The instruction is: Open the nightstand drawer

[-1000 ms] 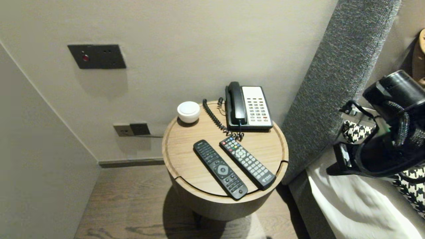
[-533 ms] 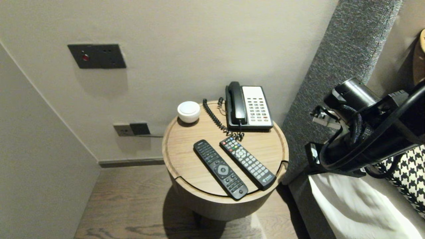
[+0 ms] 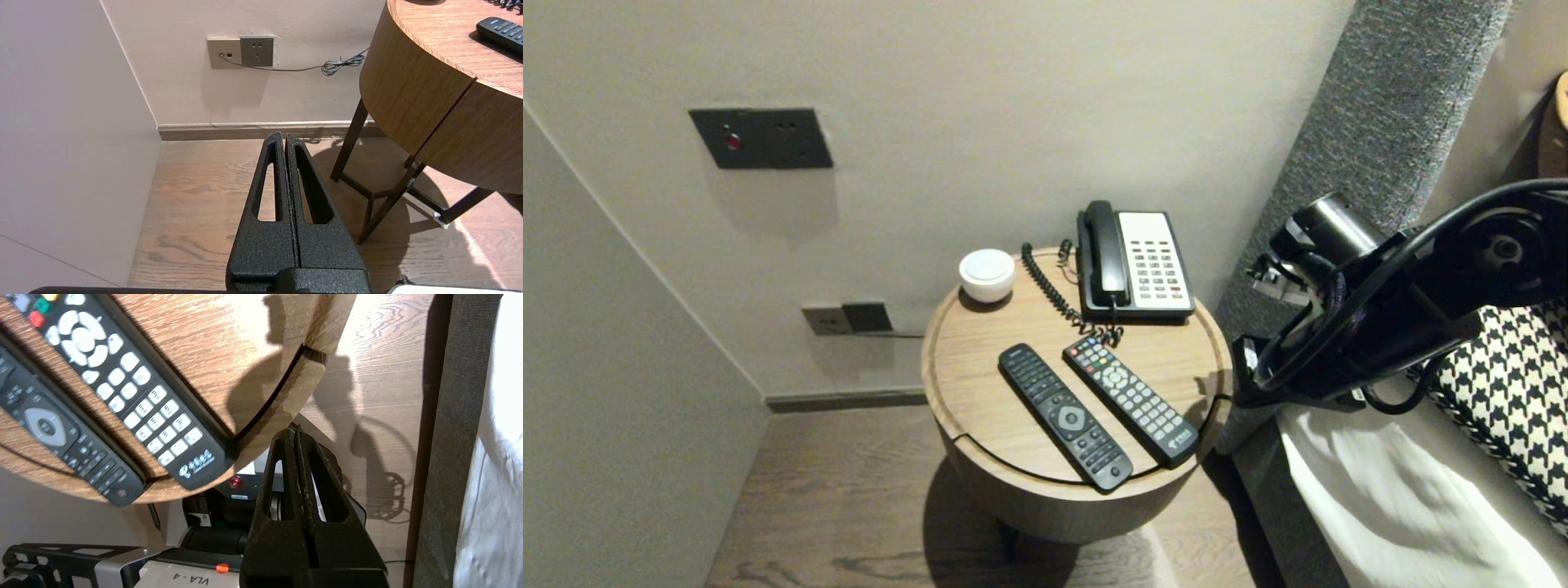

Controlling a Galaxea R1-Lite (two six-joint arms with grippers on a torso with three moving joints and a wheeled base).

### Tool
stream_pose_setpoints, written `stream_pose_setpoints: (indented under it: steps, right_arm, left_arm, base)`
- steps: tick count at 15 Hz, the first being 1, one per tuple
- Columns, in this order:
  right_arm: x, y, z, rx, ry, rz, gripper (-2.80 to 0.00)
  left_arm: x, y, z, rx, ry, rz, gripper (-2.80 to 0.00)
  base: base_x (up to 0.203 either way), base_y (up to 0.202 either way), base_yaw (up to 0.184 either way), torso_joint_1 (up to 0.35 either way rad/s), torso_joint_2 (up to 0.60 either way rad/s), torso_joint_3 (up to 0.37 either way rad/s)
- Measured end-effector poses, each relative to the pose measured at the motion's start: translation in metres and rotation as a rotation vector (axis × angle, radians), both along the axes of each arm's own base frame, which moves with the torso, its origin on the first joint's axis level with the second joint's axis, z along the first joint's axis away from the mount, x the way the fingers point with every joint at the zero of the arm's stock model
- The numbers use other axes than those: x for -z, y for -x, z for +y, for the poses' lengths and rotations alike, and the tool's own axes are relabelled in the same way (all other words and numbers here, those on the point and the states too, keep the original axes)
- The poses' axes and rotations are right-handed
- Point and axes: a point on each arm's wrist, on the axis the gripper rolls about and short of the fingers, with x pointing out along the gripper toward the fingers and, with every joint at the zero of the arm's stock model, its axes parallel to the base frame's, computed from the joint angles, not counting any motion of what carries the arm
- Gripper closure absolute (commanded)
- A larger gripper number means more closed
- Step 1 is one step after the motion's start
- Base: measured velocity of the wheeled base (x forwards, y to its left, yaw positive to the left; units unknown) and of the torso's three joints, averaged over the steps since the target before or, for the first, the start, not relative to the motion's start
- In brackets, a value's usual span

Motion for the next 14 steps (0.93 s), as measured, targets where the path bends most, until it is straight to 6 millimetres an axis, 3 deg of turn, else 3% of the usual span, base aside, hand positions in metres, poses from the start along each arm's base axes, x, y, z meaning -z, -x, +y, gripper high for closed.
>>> stream_pose_setpoints:
  steps: [14]
  right_arm:
    - [0.022, -0.019, 0.011, -0.013, -0.005, -0.002, 0.00]
  left_arm:
    - [0.000, 0.000, 0.000, 0.000, 0.000, 0.000, 0.00]
  base:
    - [0.000, 0.000, 0.000, 0.000, 0.00, 0.000]
